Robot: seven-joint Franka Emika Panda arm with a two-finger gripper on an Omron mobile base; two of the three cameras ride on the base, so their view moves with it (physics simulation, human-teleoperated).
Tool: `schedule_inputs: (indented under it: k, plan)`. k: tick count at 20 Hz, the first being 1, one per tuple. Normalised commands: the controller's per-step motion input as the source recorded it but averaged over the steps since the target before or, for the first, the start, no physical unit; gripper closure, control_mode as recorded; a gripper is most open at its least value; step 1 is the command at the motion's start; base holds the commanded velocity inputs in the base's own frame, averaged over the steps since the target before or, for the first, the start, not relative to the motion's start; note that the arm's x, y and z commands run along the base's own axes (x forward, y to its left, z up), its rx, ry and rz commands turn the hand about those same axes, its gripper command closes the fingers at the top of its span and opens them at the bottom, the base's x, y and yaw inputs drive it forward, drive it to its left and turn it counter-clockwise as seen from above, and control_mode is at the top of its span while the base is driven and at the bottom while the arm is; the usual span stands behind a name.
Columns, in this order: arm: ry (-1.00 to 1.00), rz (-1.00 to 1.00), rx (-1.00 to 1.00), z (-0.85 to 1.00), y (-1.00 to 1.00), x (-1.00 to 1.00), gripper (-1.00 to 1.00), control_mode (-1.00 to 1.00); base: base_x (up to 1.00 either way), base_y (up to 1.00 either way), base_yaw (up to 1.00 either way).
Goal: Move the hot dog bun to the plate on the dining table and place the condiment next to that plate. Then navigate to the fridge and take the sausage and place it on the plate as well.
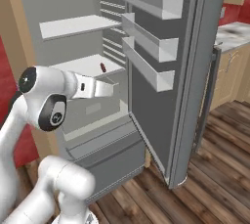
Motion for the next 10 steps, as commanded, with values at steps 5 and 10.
schedule_inputs:
  k: [5,10]
  plan:
    - [0.33,-0.08,-0.03,0.00,0.03,1.00,-1.00,-1.00,0.00,0.00,0.00]
    - [0.17,-0.02,0.00,0.00,-0.05,1.00,-1.00,-1.00,0.00,0.00,0.00]
